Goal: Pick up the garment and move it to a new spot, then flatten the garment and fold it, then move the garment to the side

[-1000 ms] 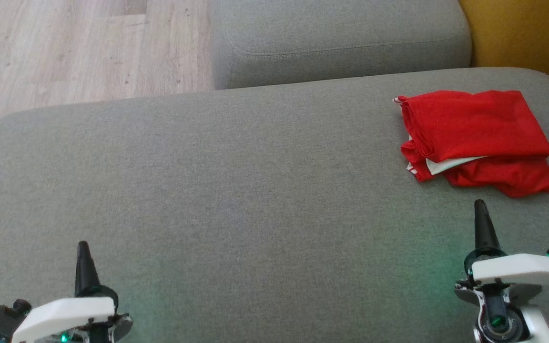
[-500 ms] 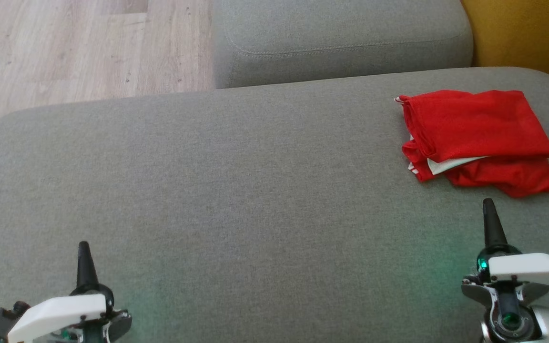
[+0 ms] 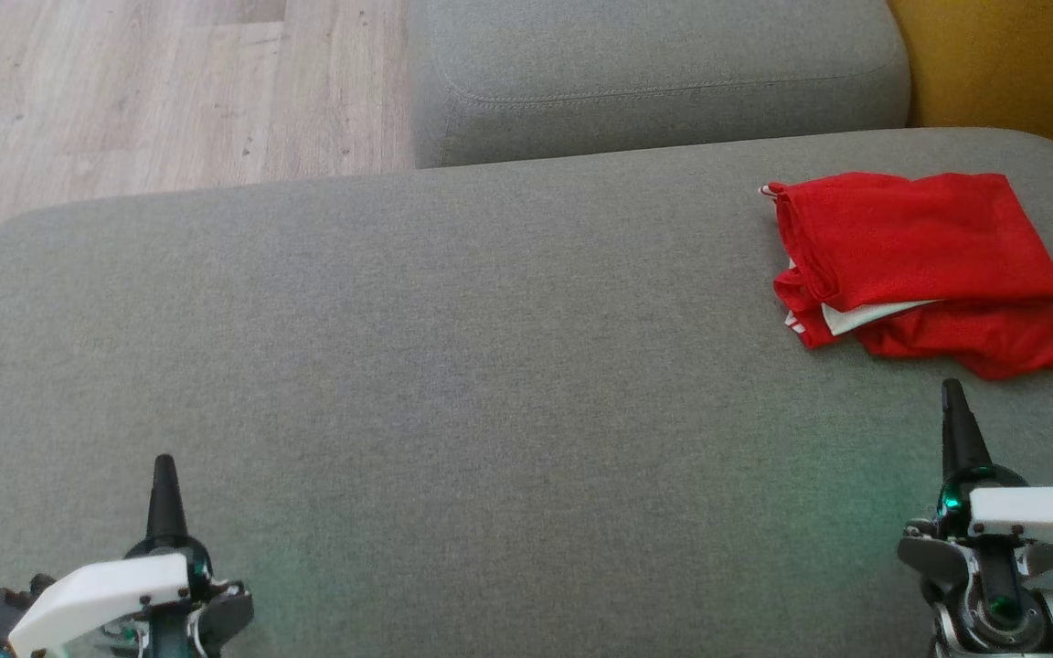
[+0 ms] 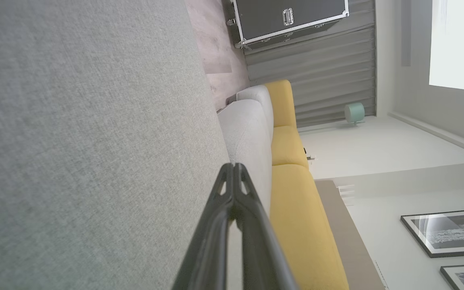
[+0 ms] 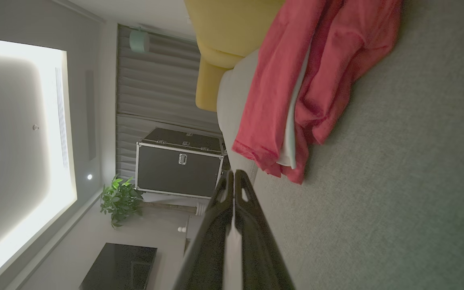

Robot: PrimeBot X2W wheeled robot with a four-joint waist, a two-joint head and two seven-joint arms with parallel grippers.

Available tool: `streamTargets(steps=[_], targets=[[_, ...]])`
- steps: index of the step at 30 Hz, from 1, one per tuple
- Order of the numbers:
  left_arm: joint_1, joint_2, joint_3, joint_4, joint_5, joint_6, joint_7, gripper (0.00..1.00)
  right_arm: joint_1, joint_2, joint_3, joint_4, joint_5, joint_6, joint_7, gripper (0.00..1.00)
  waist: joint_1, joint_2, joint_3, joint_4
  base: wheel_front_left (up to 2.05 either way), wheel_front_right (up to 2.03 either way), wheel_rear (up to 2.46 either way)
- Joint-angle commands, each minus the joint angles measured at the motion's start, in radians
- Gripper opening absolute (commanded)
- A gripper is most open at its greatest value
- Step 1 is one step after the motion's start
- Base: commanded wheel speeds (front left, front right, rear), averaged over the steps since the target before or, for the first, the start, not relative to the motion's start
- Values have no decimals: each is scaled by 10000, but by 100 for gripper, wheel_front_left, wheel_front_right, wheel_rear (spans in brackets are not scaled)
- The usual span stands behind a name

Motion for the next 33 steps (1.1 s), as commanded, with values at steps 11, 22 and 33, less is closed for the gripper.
streamTargets(steps=[11, 22, 33], targets=[[-634, 100, 416, -271, -1231, -61, 398, 0, -358, -57, -96, -521, 1479, -7, 399, 0, -1, 0, 22, 23, 0, 0, 0], [-716, 106, 476, -255, -2033, -75, 641, 0, -350, -45, -266, -607, 2408, -7, 648, 0, -1, 0, 38, 40, 0, 0, 0], [-716, 106, 476, -256, -2033, -75, 641, 0, -352, -32, -285, -606, 2393, -7, 663, 0, -1, 0, 38, 40, 0, 0, 0]])
